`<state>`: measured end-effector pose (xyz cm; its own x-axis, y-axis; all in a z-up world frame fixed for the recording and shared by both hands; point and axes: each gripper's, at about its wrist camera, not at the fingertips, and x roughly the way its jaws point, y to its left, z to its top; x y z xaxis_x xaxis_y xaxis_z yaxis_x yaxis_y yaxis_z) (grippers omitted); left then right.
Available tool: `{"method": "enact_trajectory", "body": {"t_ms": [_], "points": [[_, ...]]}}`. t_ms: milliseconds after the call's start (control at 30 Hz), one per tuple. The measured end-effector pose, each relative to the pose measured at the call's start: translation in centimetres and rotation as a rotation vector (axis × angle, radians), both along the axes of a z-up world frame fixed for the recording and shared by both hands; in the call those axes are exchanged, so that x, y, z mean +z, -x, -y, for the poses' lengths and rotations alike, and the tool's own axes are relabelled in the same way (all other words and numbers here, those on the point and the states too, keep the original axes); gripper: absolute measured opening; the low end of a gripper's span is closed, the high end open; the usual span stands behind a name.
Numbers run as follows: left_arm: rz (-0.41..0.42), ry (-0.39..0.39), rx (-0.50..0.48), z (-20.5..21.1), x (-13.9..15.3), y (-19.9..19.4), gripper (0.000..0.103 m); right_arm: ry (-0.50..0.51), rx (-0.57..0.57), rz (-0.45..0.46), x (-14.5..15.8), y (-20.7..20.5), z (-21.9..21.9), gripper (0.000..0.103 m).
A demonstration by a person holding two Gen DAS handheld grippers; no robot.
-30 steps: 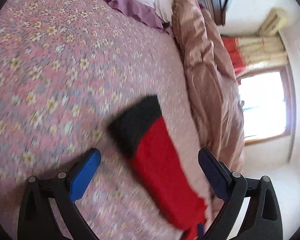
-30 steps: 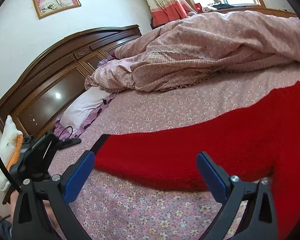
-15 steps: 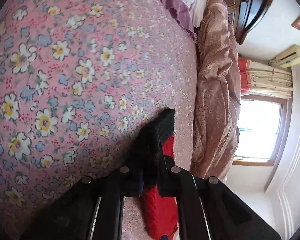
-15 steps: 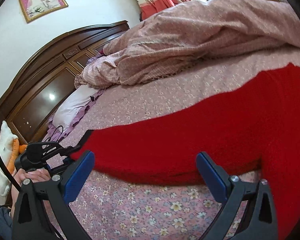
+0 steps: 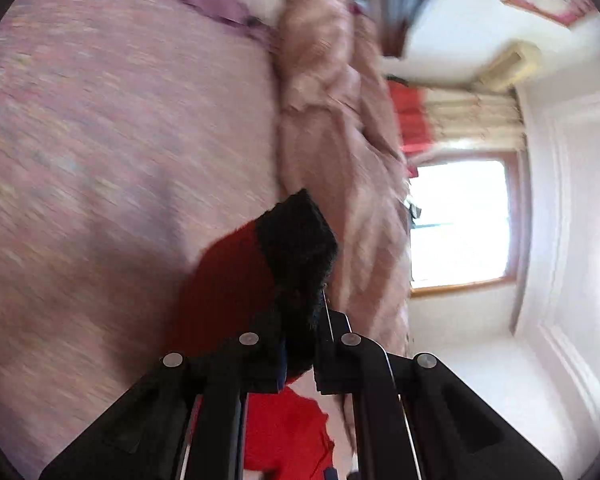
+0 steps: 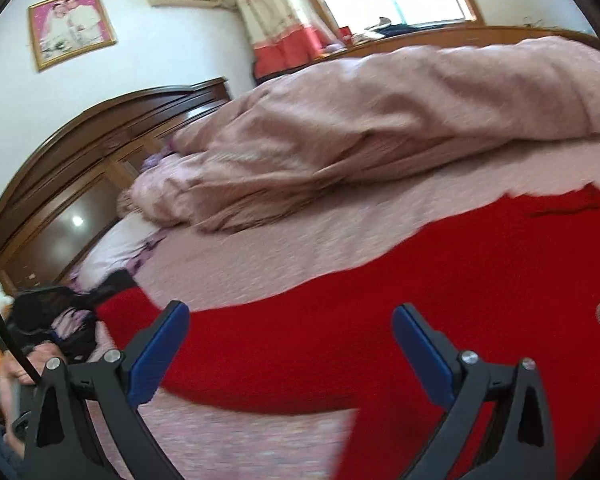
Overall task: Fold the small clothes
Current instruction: 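Carry the sleeve across the cardigan body with the left tool and release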
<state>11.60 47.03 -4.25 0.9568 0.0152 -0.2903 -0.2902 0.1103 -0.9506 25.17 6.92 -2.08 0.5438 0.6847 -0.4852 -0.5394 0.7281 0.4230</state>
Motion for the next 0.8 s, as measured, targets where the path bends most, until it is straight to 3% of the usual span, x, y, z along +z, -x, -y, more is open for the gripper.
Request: {"method": "enact_trajectory", "body": {"t_ms": [267,500,567,667,700,733,800], "points": [[0.023,-0.070,-0.138,7.6,4.0,-6.2,0.003,0.054,-0.159,0.043,1.7,-4.6,11.4,0.103],[-0.010,-0.210,-0.262,17.8,7.6,-10.3,0.003,0.136,-0.256,0.007,2.3,-5.8,26.2,0.103],[-0.014,-0.290,-0.307,21.8,8.8,-12.7,0.003,0.176,-0.285,0.025,1.7,-5.1,30.7,0.103],[-0.009,-0.357,-0.380,27.6,9.1,-15.5,0.003,0.169,-0.298,0.058,-1.7,-2.6,37.0,0.103],[-0.004,-0.372,-0.413,29.5,9.2,-16.4,0.003,0.226,-0.360,-0.051,-2.7,-3.2,38.4,0.103],[0.005,-0.379,-0.440,31.1,8.9,-17.0,0.003,0.203,-0.397,-0.147,-3.1,-4.2,40.0,0.103],[0.014,-0.421,-0.508,34.6,8.3,-18.4,0.003,0.015,-0.388,-0.160,-3.2,-4.7,43.0,0.103]]}}
